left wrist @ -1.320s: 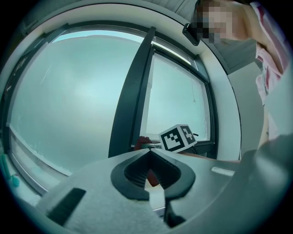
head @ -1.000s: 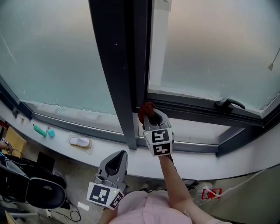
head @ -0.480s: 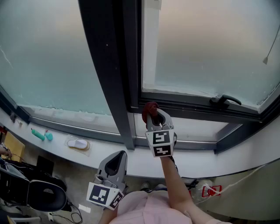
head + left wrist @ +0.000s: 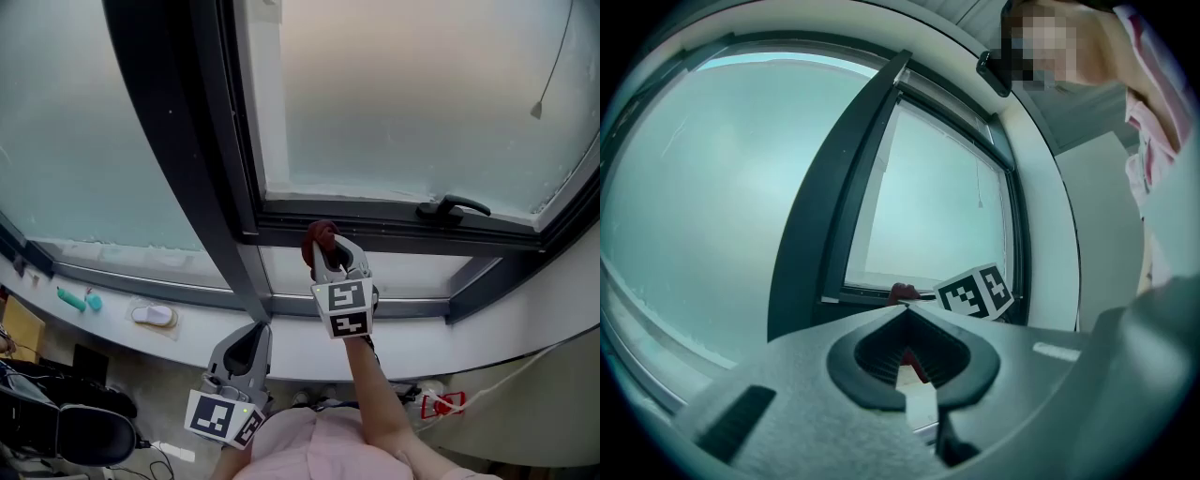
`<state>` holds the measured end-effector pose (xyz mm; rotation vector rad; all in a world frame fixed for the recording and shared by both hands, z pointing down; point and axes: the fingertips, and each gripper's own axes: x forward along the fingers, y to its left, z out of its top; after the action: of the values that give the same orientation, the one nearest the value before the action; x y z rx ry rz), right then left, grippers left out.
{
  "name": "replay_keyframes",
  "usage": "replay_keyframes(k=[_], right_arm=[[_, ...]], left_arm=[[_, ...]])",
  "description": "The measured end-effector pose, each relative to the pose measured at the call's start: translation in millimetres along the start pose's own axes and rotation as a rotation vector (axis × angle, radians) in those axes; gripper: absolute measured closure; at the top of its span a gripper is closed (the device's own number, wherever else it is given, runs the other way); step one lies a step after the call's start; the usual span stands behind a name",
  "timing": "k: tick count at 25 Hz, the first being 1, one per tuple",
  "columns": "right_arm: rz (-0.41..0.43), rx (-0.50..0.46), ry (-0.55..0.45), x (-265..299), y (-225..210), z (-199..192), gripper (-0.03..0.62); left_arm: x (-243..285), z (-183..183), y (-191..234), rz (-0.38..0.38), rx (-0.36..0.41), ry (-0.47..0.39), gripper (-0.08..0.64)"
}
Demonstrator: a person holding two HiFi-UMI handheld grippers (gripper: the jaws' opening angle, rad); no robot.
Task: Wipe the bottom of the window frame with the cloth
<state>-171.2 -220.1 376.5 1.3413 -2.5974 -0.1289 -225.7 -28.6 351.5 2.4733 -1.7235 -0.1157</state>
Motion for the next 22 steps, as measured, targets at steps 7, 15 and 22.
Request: replay_keyframes(k=[7,15,22], right_arm=[[0.039,-0.005,-0.014,-10,-17,-1,0.534],[0.023,0.004,-0.028,-20,-38,-4,0.534],[-0.039,0.029,-0.023,-33,-62,-12,0.534]], left_arm=[[24,-2,-36,-0.034,0.000,0.007,0.565],[38,-6,-52,-0.061,0.006,0.022,0.565],[42,-9,-59,-0.086,0.006,0.029,0.565]])
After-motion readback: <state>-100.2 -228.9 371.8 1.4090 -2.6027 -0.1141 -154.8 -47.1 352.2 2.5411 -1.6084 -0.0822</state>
